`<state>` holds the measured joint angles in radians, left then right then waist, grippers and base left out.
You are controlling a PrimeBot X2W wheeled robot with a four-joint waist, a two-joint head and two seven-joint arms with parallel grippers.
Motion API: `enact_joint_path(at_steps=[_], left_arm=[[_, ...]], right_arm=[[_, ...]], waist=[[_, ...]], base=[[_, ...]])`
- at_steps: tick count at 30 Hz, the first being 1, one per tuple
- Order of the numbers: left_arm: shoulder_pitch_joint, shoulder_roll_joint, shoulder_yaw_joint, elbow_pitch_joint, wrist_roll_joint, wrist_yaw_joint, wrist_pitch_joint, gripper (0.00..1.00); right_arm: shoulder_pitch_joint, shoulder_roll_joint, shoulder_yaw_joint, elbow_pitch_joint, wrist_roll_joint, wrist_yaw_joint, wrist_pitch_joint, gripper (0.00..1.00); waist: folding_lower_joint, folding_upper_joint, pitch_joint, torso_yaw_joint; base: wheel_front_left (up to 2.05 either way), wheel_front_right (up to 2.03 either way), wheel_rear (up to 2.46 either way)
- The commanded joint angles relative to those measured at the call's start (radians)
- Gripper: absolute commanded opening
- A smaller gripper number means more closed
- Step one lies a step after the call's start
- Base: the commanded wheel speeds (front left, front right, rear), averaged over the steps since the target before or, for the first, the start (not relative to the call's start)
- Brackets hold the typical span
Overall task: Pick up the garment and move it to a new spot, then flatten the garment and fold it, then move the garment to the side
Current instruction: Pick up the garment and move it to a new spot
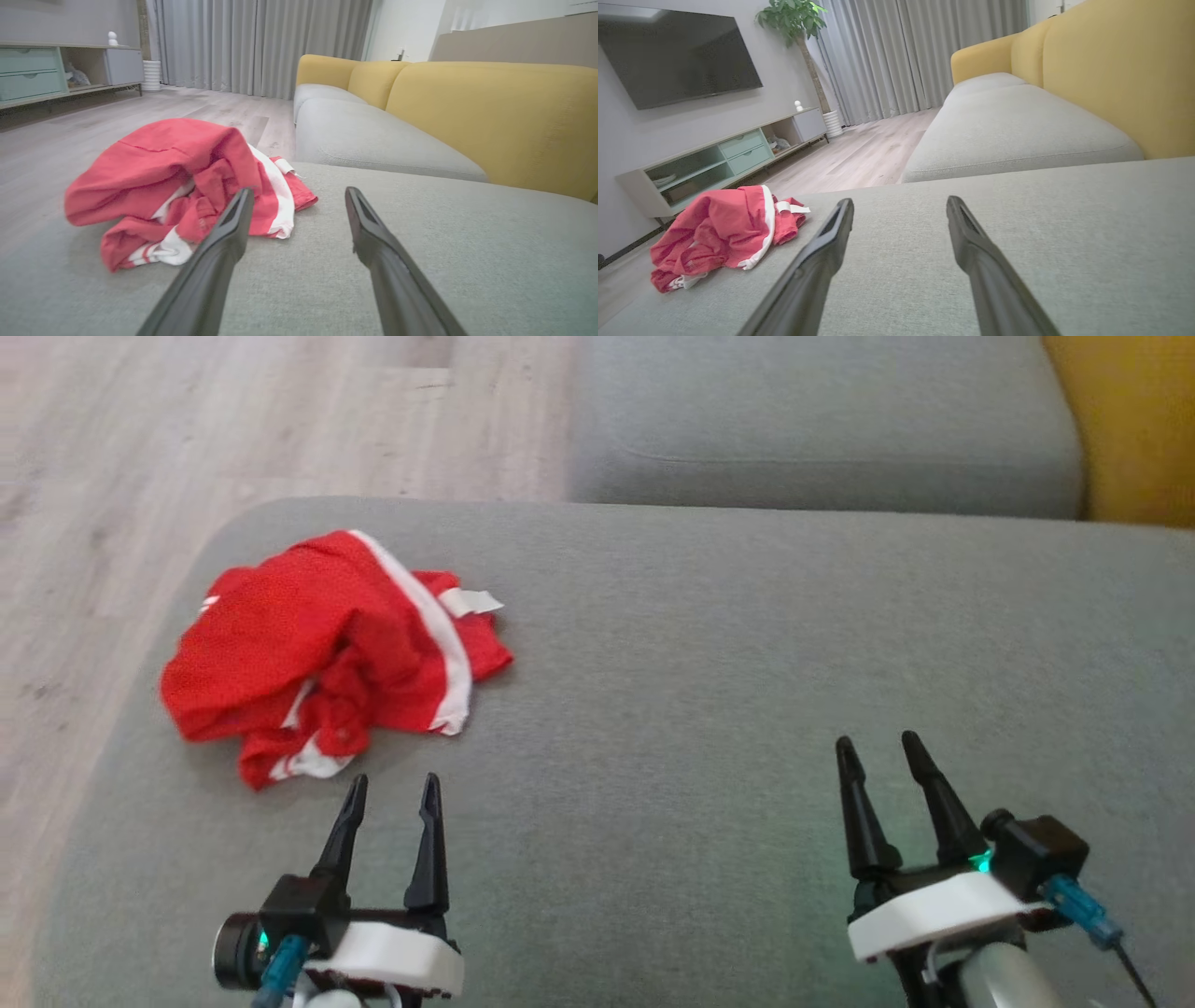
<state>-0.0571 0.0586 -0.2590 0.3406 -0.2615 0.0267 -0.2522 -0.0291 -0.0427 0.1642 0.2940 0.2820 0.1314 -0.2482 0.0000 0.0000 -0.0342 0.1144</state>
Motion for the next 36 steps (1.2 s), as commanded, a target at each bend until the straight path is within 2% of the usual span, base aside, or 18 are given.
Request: enact_joint_path(at_steps=[1, 12, 22, 36], left_arm=[[-0.023, 0.004, 0.037, -0.027, 0.010, 0.004, -0.010, 1.00], [0.006, 0.023, 0.053, -0.028, 0.018, 0.019, -0.010, 1.00], [0.019, 0.041, 0.046, -0.044, 0.021, 0.029, 0.002, 1.00], [0.023, 0.064, 0.032, -0.075, 0.023, 0.037, 0.028, 1.00]], right_arm=[[-0.019, -0.008, 0.037, -0.032, 0.009, -0.001, -0.014, 1.00], [0.003, -0.008, 0.103, -0.051, 0.030, -0.001, -0.014, 1.00], [0.015, -0.008, 0.129, -0.055, 0.052, -0.001, -0.014, 1.00], [0.005, -0.008, 0.151, -0.053, 0.056, -0.001, -0.014, 1.00]], waist=[[0.0000, 0.0000, -0.015, 0.053], [0.0000, 0.0000, -0.048, 0.207], [0.0000, 0.0000, -0.058, 0.303], [0.0000, 0.0000, -0.052, 0.338]], base=[[0.00, 0.00, 0.00], [0.00, 0.00, 0.00], [0.00, 0.00, 0.00], [0.00, 0.00, 0.00]])
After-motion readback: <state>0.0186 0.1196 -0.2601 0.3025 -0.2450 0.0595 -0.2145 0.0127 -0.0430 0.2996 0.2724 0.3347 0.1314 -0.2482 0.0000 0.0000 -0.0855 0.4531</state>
